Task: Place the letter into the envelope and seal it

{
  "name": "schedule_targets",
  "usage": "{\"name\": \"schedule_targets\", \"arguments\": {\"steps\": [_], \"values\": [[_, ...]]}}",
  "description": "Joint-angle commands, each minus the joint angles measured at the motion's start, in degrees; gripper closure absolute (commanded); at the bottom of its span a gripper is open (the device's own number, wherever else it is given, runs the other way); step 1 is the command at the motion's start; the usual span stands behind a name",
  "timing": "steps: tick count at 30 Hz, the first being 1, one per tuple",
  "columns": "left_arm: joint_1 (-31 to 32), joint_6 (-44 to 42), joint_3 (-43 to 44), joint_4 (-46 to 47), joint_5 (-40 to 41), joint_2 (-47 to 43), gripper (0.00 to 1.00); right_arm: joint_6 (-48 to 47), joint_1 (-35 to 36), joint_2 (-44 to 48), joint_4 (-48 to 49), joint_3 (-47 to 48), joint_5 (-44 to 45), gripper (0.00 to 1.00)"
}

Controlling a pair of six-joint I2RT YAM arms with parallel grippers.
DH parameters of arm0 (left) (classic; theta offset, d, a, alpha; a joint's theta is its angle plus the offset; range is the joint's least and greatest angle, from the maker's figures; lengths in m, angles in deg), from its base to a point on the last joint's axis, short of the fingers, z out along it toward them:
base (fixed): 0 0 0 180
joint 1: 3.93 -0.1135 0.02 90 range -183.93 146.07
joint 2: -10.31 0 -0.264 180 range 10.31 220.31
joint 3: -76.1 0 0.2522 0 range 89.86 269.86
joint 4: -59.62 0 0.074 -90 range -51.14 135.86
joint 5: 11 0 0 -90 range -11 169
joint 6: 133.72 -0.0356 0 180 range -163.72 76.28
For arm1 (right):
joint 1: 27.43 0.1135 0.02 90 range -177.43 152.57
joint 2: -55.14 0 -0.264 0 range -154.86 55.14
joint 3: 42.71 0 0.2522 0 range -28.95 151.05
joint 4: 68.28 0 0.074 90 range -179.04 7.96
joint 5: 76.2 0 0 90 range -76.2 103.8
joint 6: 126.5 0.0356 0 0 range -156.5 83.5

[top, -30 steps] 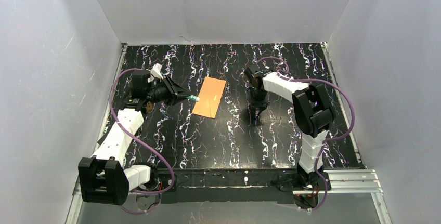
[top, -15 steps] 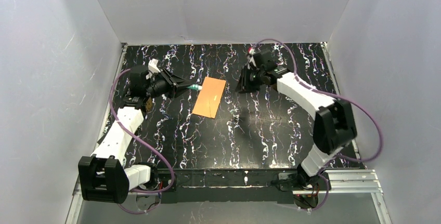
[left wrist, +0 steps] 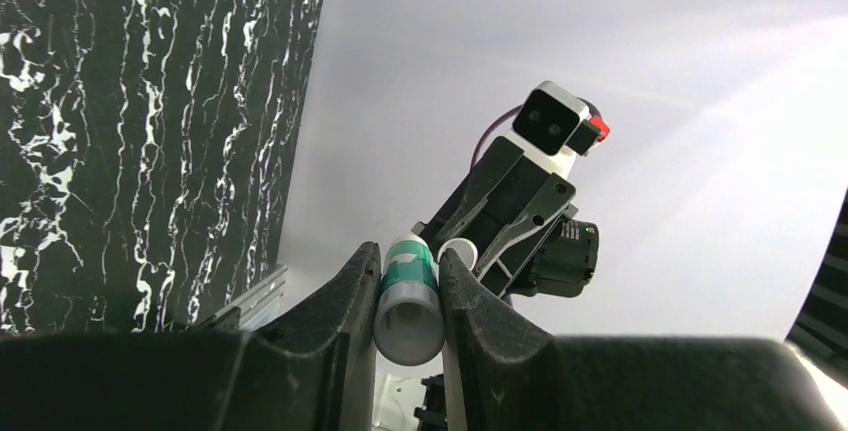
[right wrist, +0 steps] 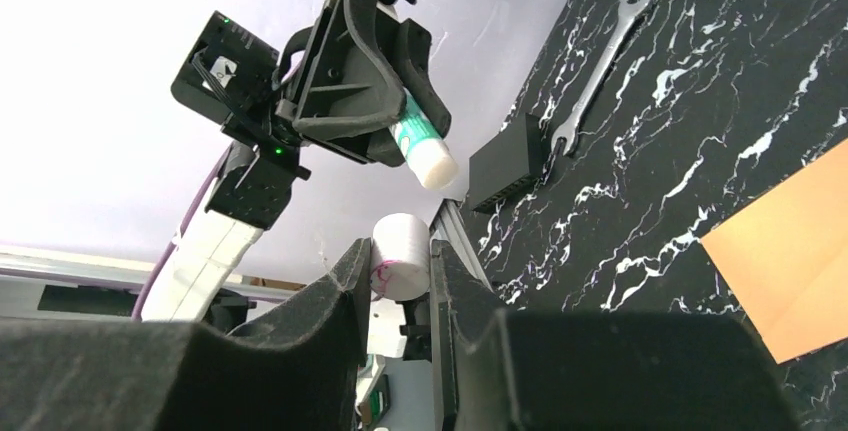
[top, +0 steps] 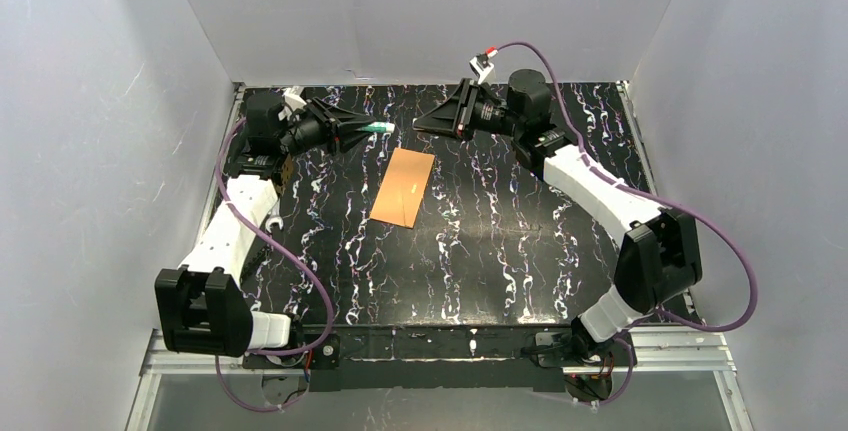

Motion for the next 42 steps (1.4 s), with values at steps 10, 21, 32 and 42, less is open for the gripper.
{"name": "schedule_targets", "arguments": {"steps": [10,21,32,42], "values": [[1.0,-1.4,4.2,1.1,-6.2,0.7,1.0,-4.4,2.2,-4.3,-7.8,9.6,-4.5,0.9],[2.0,-4.0,5.6,1.0,-6.5,0.8,1.0,-5.2,2.9,-6.4,-8.1,13.2,-5.2,0.9],[2.3,-4.6,7.5,1.1,-7.2,1.5,1.0,-9.9,3.0,-8.5,-15.2,16.4,-4.2,0.91],[2.3,11.4,2.7,15.0,-8.7,1.8,1.0,2.5,4.1,-8.4,2.0,11.9,-6.6,0.9]]}}
